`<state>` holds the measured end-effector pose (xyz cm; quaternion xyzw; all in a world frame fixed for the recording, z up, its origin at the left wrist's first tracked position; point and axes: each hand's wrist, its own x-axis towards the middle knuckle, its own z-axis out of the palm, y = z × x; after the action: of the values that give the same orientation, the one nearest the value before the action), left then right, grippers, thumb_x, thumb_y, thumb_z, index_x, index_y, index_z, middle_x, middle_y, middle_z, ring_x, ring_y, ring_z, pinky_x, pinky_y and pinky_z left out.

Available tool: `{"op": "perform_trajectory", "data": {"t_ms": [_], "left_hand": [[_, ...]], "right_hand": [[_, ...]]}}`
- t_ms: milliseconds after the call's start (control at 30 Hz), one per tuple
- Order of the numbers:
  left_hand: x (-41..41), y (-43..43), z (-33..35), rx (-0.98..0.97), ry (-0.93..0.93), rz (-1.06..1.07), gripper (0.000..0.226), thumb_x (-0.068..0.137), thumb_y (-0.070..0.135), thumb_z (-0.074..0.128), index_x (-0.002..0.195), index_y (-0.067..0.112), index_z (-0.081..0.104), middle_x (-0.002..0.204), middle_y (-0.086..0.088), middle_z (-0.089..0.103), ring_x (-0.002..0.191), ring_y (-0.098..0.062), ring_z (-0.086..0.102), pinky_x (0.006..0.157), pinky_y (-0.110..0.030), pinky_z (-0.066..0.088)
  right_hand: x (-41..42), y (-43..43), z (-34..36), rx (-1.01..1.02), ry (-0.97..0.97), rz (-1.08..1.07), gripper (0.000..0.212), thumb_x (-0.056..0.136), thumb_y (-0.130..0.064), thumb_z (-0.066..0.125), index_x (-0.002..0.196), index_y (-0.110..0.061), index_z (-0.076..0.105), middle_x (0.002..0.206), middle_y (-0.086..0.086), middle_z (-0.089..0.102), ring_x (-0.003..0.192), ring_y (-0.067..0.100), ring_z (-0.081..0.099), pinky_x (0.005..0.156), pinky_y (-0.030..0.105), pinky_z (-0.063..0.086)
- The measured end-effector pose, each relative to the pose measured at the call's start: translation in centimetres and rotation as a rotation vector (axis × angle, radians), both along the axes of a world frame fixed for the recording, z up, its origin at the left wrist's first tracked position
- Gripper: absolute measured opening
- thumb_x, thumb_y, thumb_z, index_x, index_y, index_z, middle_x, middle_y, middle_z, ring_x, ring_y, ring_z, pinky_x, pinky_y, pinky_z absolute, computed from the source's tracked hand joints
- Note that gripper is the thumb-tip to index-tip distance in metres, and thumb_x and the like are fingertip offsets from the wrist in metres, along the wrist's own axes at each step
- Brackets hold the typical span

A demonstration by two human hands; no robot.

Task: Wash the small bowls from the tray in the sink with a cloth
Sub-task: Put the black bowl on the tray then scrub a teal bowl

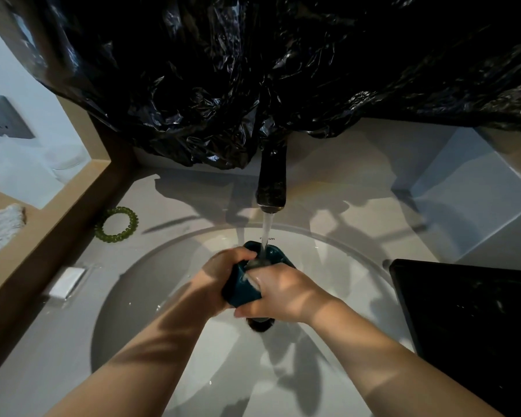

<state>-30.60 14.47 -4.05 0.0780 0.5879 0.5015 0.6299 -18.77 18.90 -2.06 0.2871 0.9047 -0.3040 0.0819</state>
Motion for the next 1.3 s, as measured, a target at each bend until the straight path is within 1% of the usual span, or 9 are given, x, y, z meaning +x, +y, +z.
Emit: {"op": "perform_trajectory", "data": {"t_ms": [100,267,400,600,733,900,1067,1200,1300], "left_hand": [[-0.3,-0.3,-0.2,-0.038,0.031,0.003,0.028,0.078,0.017,0.057,0.100,0.000,0.061,0.087,-0.019,0.063,0.083,-0.032,0.061,0.086,-0.042,0.050],[0.2,-0.9,0.2,-0.003,0.110,-0.012,0.013,0.085,0.008,0.050,0.081,0.003,0.061,0.069,-0.014,0.063,0.064,-0.027,0.060,0.067,-0.032,0.050],[0.4,-0.1,0.4,0.080,0.286,0.075,0.013,0.081,-0.002,0.054,0.068,0.004,0.057,0.056,-0.010,0.057,0.052,-0.023,0.055,0.052,-0.023,0.044],[0.7,0.2,0.3,0.046,0.280,0.083,0.003,0.081,-0.001,0.058,0.082,0.002,0.058,0.070,-0.013,0.058,0.062,-0.024,0.055,0.055,-0.026,0.043],[0.4,0.3,0.7,0.064,0.377,0.064,0.022,0.070,0.009,0.065,0.088,0.003,0.056,0.072,-0.011,0.056,0.063,-0.022,0.053,0.055,-0.025,0.040],[-0.5,0.3,1.2,0.075,0.509,-0.077,0.041,0.066,0.015,0.068,0.104,0.011,0.053,0.083,-0.014,0.058,0.073,-0.027,0.057,0.062,-0.029,0.045],[-0.3,0.7,2.7,0.082,0.920,-0.334,0.048,0.073,0.018,0.071,0.114,0.029,0.048,0.099,-0.006,0.057,0.091,-0.029,0.059,0.077,-0.036,0.054],[-0.1,0.5,4.4,0.101,1.221,-0.491,0.059,0.071,0.026,0.071,0.123,0.030,0.044,0.101,-0.001,0.059,0.091,-0.025,0.059,0.082,-0.034,0.054],[-0.1,0.2,4.9,0.112,1.308,-0.570,0.058,0.070,0.031,0.071,0.121,0.031,0.043,0.096,0.001,0.059,0.087,-0.022,0.059,0.077,-0.033,0.054]], "right_hand": [[0.4,-0.1,0.8,-0.392,0.278,-0.343,0.031,0.089,-0.052,0.050,0.082,-0.024,0.061,0.084,-0.004,0.058,0.081,0.012,0.056,0.079,0.024,0.042],[0.3,0.4,0.0,-0.003,0.144,-0.318,0.032,0.099,-0.034,0.039,0.113,-0.007,0.050,0.110,0.011,0.056,0.104,0.028,0.054,0.083,0.031,0.040],[0.5,0.3,0.3,-0.116,0.011,-0.212,0.027,0.096,-0.029,0.044,0.119,-0.014,0.042,0.109,0.012,0.059,0.097,0.029,0.055,0.078,0.032,0.042],[0.3,0.5,0.6,-0.531,0.100,-0.381,0.018,0.092,-0.022,0.046,0.076,-0.027,0.051,0.074,-0.006,0.050,0.070,0.010,0.049,0.058,0.015,0.037],[1.6,0.9,0.2,-0.519,0.264,-0.648,0.022,0.086,-0.021,0.056,0.065,-0.018,0.061,0.057,-0.002,0.057,0.049,0.010,0.054,0.045,0.017,0.041],[3.2,2.8,1.3,-0.632,0.444,-0.945,0.031,0.088,-0.050,0.056,0.066,-0.028,0.059,0.067,-0.001,0.055,0.060,0.012,0.051,0.061,0.026,0.039],[1.9,3.9,4.4,-0.243,0.672,-1.008,0.025,0.085,-0.034,0.064,0.081,-0.012,0.054,0.069,0.003,0.053,0.066,0.021,0.051,0.057,0.026,0.036],[0.9,4.2,8.6,-0.038,0.777,-0.817,0.051,0.087,-0.032,0.063,0.130,-0.040,0.039,0.076,-0.014,0.051,0.063,0.002,0.054,0.055,0.020,0.043],[0.3,4.7,10.5,0.120,0.647,-0.680,0.059,0.091,-0.031,0.056,0.139,-0.047,0.027,0.076,-0.014,0.047,0.067,0.007,0.055,0.062,0.028,0.048]]}}
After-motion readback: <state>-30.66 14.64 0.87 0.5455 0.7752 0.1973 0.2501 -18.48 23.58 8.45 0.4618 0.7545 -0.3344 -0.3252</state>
